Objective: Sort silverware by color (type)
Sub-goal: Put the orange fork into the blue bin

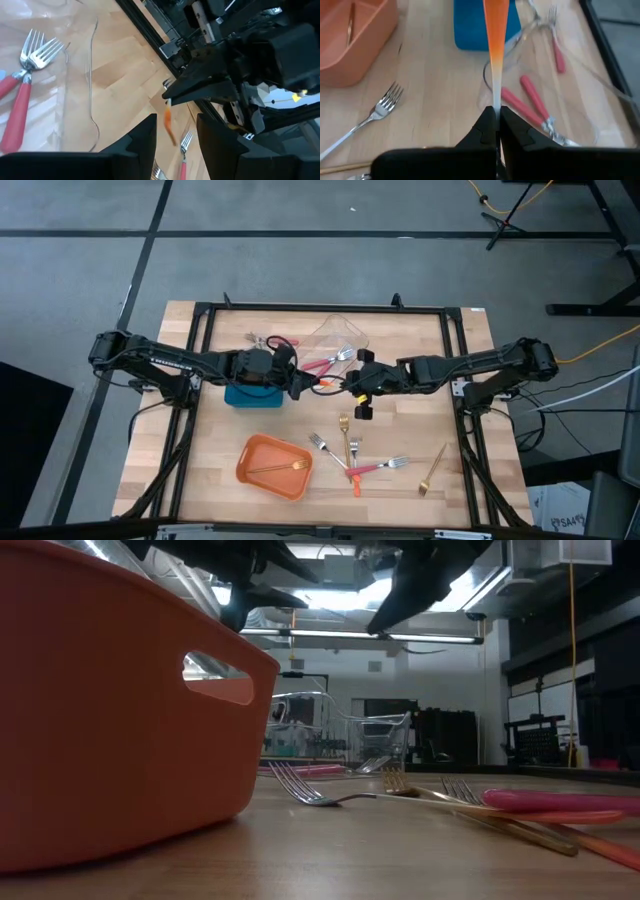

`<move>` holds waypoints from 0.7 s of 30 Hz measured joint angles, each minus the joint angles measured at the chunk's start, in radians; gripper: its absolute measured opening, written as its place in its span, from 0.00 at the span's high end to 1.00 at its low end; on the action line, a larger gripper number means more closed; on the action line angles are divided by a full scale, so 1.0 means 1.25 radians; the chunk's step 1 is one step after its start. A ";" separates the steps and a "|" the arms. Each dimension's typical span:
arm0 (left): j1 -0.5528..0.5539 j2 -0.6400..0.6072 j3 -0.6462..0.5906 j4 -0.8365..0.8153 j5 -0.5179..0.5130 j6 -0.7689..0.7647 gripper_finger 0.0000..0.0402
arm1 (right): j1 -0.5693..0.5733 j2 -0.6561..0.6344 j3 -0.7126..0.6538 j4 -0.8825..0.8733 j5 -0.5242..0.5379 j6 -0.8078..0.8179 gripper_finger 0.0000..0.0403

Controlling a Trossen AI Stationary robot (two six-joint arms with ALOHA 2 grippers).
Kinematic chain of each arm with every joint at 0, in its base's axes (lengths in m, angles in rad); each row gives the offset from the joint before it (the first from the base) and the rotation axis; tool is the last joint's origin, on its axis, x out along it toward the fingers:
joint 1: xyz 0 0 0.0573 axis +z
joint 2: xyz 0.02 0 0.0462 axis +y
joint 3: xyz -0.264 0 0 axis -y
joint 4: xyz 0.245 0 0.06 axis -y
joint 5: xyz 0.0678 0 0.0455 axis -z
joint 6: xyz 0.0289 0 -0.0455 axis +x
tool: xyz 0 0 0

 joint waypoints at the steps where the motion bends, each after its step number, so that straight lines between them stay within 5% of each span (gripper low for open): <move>1: 0.000 0.000 0.000 0.000 0.000 -0.008 0.67 | 0.000 0.000 0.000 0.008 0.000 -0.009 1.00; 21: -0.001 0.000 0.000 0.001 0.022 -0.095 0.67 | 0.000 0.000 0.000 0.065 0.036 -0.090 1.00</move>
